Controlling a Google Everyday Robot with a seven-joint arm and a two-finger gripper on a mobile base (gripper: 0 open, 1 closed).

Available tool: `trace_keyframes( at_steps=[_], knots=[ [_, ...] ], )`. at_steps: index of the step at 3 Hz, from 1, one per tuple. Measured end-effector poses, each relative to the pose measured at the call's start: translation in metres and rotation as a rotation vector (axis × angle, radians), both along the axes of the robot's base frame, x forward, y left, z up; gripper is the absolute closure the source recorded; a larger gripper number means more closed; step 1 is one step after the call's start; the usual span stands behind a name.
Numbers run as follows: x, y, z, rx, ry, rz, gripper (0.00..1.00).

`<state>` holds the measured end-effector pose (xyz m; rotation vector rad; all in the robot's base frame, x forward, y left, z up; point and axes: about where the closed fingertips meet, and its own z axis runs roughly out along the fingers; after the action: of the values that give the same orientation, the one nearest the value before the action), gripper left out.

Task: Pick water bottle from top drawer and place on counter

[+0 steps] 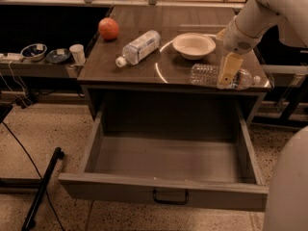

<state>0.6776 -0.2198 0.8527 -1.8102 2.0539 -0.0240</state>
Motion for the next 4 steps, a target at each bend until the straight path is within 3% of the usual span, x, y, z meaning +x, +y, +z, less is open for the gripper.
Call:
trace_keyframes(
  at_steps=[2, 3, 4],
  knots=[
    [0.008, 0.004, -0.002, -0.014, -0.032, -0.009, 0.00],
    [0.010, 0.007, -0.005, -0.045, -0.042, 0.020, 0.00],
    [0.012, 0.006, -0.016, -0.053, 0.006, 0.022, 0.19]
  ],
)
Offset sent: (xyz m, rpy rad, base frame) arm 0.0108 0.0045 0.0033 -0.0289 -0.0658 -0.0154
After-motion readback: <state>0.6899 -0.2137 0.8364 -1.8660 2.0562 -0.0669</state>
